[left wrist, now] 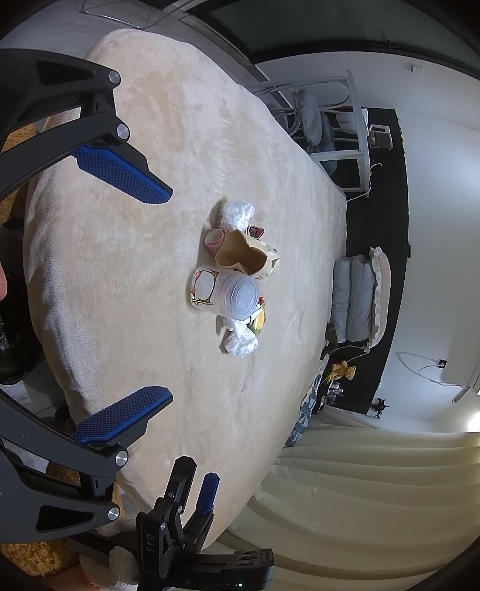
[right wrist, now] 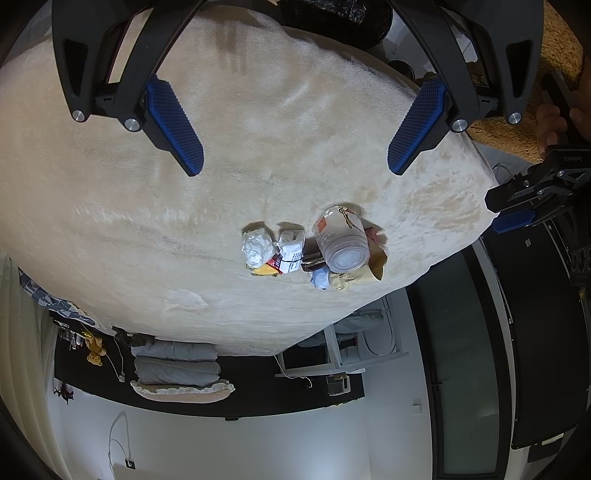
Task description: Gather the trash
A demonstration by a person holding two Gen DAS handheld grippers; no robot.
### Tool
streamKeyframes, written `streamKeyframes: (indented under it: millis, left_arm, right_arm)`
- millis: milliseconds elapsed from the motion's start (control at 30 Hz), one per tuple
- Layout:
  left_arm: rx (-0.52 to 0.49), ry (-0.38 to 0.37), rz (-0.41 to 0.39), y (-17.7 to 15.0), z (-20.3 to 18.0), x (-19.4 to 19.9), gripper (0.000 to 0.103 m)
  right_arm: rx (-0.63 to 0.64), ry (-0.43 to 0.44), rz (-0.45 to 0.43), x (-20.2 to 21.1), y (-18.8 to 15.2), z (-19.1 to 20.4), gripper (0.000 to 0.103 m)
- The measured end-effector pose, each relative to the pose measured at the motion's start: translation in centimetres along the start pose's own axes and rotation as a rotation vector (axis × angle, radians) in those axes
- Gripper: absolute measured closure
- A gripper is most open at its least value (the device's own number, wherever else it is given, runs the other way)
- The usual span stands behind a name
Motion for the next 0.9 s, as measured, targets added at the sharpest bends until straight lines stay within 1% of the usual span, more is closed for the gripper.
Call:
streamKeyframes:
  millis: [133, 233, 333, 433, 500, 700, 900]
  left_arm:
    - [0.010, -0.002, 0.006, -0.2, 0.2, -0.3, 0.007]
    - [0.026, -0.019, 0.003, -0.1, 0.5, -0.2, 0.007]
    - [0.046, -0.013, 0.015, 0.2, 1.0, -0.2, 0.007]
    - [0.069, -0.034, 0.025, 0.3, 1.2, -0.3, 0.007]
    - [0.089, -0.038, 0.025, 0.5, 1.5, -0.3, 0.007]
    - [0.155, -0.087, 0.052, 1.2, 2.7, -0.9, 0.007]
    - [0.174, -0.099, 0.067, 2.6, 3.6, -2.2, 0.007]
  right_arm:
    - [-0.006, 0.005, 0.001, 0.0, 0.0, 0.0, 0.004]
    - [-0.014, 0.013, 0.004, -0.1, 0.2, 0.0, 0.004]
    - [-0.018, 0.019, 0.009, -0.2, 0.3, -0.1, 0.004]
    - [-0.018, 0.032, 0.014, -0.4, 0.4, -0.2, 0.004]
    - [-0.008, 0.037, 0.008, -0.4, 0.6, 0.0, 0.004]
    - [0.014, 0.062, 0.009, -1.2, 0.9, 0.6, 0.004]
    - [0.060, 0.085, 0.021, -2.9, 1.9, 1.5, 0.004]
Point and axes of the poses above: each gripper's, at about its wrist camera, not at the fingertips, and x roughly against the way its jaws point, z to its left, y to its top, the point moved 3 cm from there along -x, roughly the way its jaws point, and after that the axes turned 2 degrees about -y, right-handed, at the moved point
